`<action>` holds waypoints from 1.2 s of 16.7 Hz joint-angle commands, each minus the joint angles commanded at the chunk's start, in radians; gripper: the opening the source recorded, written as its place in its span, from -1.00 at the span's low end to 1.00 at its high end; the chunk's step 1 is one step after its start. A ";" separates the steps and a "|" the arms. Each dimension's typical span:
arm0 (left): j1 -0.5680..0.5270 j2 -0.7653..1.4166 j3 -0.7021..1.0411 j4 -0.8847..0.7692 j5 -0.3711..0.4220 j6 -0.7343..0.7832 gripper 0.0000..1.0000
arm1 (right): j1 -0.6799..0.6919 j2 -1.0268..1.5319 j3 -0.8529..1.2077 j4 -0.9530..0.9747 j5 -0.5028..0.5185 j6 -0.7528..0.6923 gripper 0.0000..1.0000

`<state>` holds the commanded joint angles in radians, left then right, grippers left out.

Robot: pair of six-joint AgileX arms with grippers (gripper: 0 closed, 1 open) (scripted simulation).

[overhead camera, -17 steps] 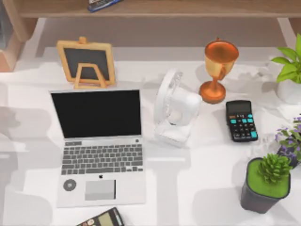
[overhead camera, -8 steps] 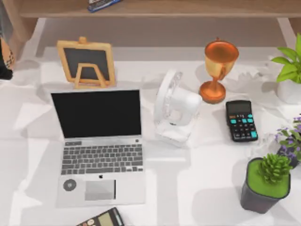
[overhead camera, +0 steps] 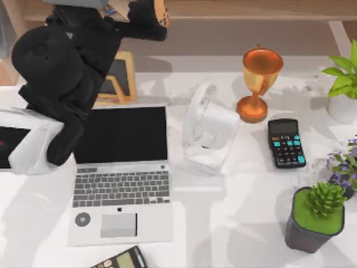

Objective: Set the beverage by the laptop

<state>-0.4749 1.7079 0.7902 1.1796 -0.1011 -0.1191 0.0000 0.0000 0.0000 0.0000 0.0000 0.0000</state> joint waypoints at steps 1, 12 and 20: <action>-0.092 -0.008 0.027 -0.063 -0.080 -0.033 -1.00 | 0.000 0.000 0.000 0.000 0.000 0.000 1.00; -0.761 0.040 0.137 -0.852 -0.932 -0.445 -1.00 | 0.000 0.000 0.000 0.000 0.000 0.000 1.00; -0.789 0.071 0.112 -0.972 -1.052 -0.515 -1.00 | 0.000 0.000 0.000 0.000 0.000 0.000 1.00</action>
<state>-1.2640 1.7793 0.9019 0.2072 -1.1530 -0.6339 0.0000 0.0000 0.0000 0.0000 0.0000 0.0000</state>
